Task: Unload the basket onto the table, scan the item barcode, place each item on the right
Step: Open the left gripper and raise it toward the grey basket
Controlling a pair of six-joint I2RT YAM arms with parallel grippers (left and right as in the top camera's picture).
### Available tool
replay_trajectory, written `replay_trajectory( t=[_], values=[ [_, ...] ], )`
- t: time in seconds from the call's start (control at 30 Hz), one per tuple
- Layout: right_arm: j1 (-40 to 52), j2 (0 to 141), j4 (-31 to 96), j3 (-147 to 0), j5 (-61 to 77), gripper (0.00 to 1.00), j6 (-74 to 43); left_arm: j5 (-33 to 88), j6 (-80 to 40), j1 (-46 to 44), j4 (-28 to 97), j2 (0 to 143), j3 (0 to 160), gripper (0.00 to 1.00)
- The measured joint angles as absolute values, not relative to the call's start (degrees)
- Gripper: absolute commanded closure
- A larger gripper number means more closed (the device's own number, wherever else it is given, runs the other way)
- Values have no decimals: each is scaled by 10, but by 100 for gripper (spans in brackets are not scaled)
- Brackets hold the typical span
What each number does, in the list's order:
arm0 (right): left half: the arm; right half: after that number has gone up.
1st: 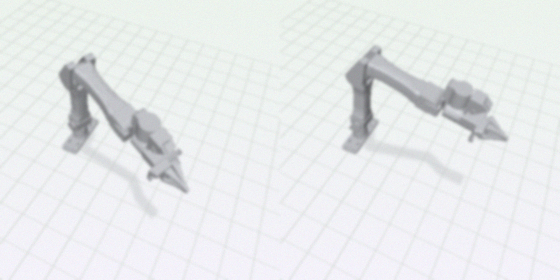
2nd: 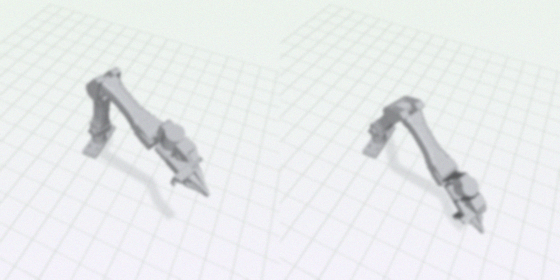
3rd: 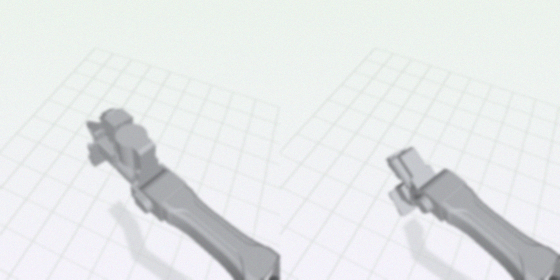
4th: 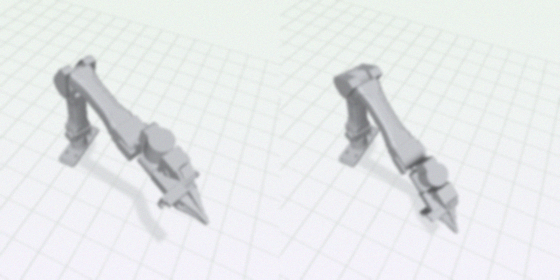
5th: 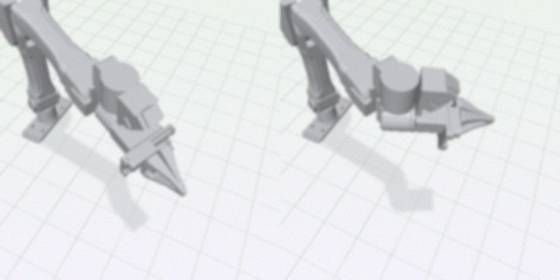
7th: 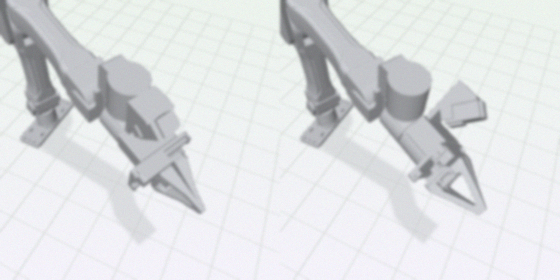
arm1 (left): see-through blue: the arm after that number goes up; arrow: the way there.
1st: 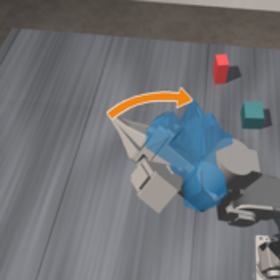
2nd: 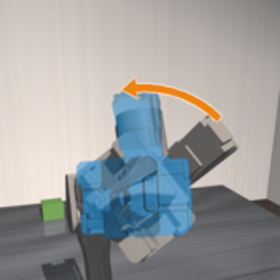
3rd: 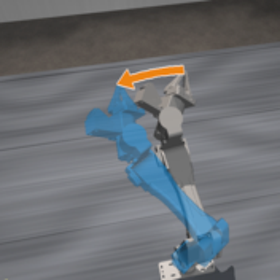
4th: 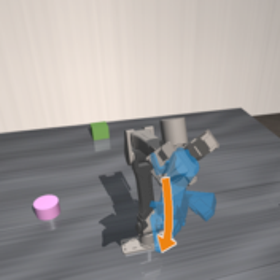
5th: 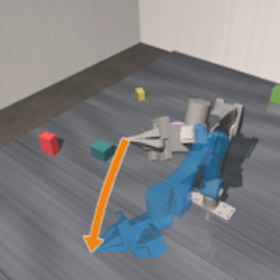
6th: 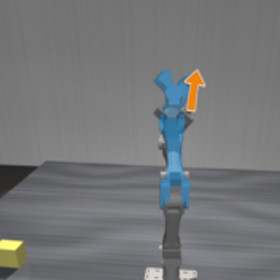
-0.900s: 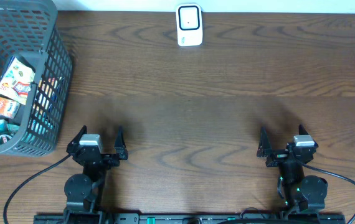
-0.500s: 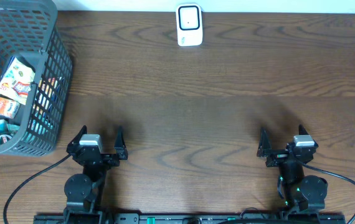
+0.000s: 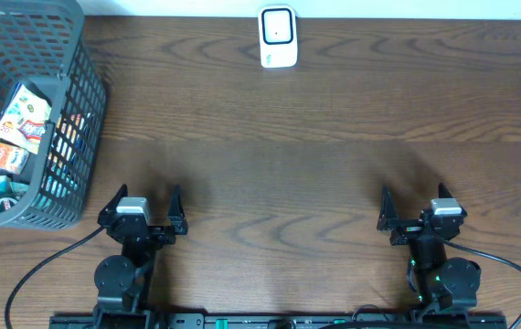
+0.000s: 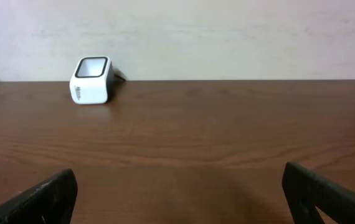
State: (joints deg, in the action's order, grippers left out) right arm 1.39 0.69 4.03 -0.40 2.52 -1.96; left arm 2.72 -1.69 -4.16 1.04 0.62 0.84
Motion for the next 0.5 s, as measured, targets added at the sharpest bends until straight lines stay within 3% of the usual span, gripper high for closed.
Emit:
replay_trajectory(
  t=[0.5],
  values=[
    [14, 7, 40, -4, 25, 1, -20, 185, -183, -42, -19, 6, 8, 2]
  ],
)
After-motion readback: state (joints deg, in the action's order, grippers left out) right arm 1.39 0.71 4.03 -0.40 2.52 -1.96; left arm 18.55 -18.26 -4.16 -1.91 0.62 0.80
